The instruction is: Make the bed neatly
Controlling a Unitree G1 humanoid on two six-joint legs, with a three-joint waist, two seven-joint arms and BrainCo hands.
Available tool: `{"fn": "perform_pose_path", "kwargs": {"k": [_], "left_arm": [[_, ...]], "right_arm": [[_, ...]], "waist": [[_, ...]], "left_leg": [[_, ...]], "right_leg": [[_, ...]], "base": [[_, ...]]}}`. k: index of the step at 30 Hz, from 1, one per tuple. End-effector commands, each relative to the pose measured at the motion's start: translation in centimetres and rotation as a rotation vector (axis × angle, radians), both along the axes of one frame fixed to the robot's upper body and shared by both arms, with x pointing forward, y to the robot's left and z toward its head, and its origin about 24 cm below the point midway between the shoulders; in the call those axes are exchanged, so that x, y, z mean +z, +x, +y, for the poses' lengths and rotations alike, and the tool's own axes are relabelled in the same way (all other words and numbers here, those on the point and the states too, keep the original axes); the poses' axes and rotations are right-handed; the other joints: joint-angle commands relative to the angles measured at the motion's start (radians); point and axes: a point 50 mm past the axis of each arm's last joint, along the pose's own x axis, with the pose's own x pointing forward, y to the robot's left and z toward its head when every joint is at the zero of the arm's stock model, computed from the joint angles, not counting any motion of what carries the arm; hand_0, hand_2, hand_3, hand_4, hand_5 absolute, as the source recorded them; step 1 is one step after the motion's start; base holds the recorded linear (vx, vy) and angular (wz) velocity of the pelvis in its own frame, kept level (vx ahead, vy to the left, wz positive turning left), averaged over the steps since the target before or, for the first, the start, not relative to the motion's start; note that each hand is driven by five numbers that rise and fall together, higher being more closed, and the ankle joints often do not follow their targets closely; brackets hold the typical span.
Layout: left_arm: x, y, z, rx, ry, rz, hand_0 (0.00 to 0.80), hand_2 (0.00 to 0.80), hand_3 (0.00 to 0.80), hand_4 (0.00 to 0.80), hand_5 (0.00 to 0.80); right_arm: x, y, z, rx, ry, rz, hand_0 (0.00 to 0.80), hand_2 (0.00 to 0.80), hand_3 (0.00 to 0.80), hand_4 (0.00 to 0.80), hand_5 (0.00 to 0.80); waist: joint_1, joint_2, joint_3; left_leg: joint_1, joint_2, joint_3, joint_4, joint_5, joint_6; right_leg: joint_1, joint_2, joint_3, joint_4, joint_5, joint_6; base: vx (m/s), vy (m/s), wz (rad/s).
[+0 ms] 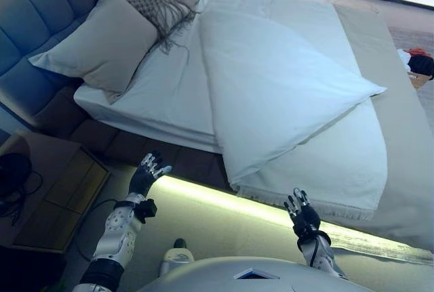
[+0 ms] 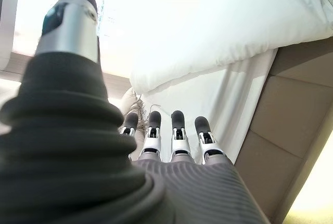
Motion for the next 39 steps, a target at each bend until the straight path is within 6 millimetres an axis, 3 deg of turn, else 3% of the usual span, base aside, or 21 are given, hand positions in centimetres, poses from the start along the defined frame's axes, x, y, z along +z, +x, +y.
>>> {"fn": "perform_pose_path", "kwargs": {"k": [1, 14, 24, 27, 30, 31, 35, 39], "left_arm": [[1.9, 2.3, 0.3, -0.007, 0.030, -0.120, 0.000, 0.000, 0.000, 0.000, 0.000], [2.0, 1.5, 0.8, -0.007, 0.051, -0.135, 0.000, 0.000, 0.000, 0.000, 0.000], [1.6, 1.3, 1.0, -0.010, 0.043, -0.108, 0.000, 0.000, 0.000, 0.000, 0.000], [1.6, 1.0, 0.9, 0.005, 0.036, -0.110, 0.000, 0.000, 0.000, 0.000, 0.000], [1.7, 0.9, 1.0, 0.056, 0.013, -0.114, 0.000, 0.000, 0.000, 0.000, 0.000], [1.7, 0.9, 1.0, 0.055, 0.010, -0.116, 0.000, 0.000, 0.000, 0.000, 0.000], [1.9, 1.9, 0.4, 0.026, 0.018, -0.119, 0.000, 0.000, 0.000, 0.000, 0.000], [1.9, 2.0, 0.9, 0.018, 0.025, -0.106, 0.000, 0.000, 0.000, 0.000, 0.000]], "right_arm": [[2.1, 3.1, -0.5, -0.003, -0.035, -0.154, 0.000, 0.000, 0.000, 0.000, 0.000], [2.0, 2.2, -1.2, -0.014, -0.035, -0.154, 0.000, 0.000, 0.000, 0.000, 0.000], [1.6, 1.9, -0.9, 0.011, -0.008, -0.126, 0.000, 0.000, 0.000, 0.000, 0.000], [1.6, 2.1, -0.7, 0.044, -0.006, -0.114, 0.000, 0.000, 0.000, 0.000, 0.000], [2.2, 3.5, -0.4, 0.089, -0.013, -0.126, 0.000, 0.000, 0.000, 0.000, 0.000], [2.3, 3.7, -0.3, 0.090, -0.013, -0.131, 0.000, 0.000, 0.000, 0.000, 0.000], [2.8, 4.8, 0.4, 0.065, -0.003, -0.153, 0.000, 0.000, 0.000, 0.000, 0.000], [2.2, 3.7, 0.9, 0.072, 0.003, -0.129, 0.000, 0.000, 0.000, 0.000, 0.000]], "waist": [[0.012, 0.004, 0.018], [0.013, 0.003, 0.019], [0.001, 0.003, 0.023], [0.006, -0.002, 0.027], [0.027, 0.001, 0.052], [0.028, 0.002, 0.055], [0.023, 0.008, 0.074], [0.009, 0.010, 0.055]], "left_leg": [[0.049, -0.007, 0.037, 0.028, -0.075, 0.049], [0.043, 0.000, 0.032, 0.024, -0.073, 0.042], [0.036, 0.001, 0.033, 0.067, -0.087, 0.042], [0.014, -0.019, -0.013, 0.128, -0.110, 0.042], [-0.033, -0.047, -0.079, 0.210, -0.115, 0.048], [-0.037, -0.050, -0.083, 0.216, -0.116, 0.049], [-0.025, -0.055, -0.060, 0.202, -0.133, 0.063], [0.023, -0.065, -0.033, 0.162, -0.138, 0.080]], "right_leg": [[-0.090, 0.001, -0.062, 0.009, 0.109, -0.005], [-0.096, 0.010, -0.065, 0.007, 0.108, -0.007], [-0.097, 0.021, -0.035, 0.007, 0.110, -0.020], [-0.106, 0.030, 0.007, 0.003, 0.114, -0.027], [-0.118, 0.035, 0.046, 0.013, 0.118, -0.037], [-0.119, 0.035, 0.048, 0.014, 0.118, -0.037], [-0.121, 0.003, 0.033, 0.050, 0.108, -0.029], [-0.106, -0.038, 0.023, 0.087, 0.093, -0.004]], "base": [[0.000, 0.000, 0.00], [0.000, 0.000, 0.00], [0.002, -0.015, 0.00], [0.000, -0.001, -0.02], [-0.037, 0.047, -0.24], [-0.079, 0.105, -0.51], [0.000, 0.132, -0.21], [0.123, 0.160, 0.05]]}}
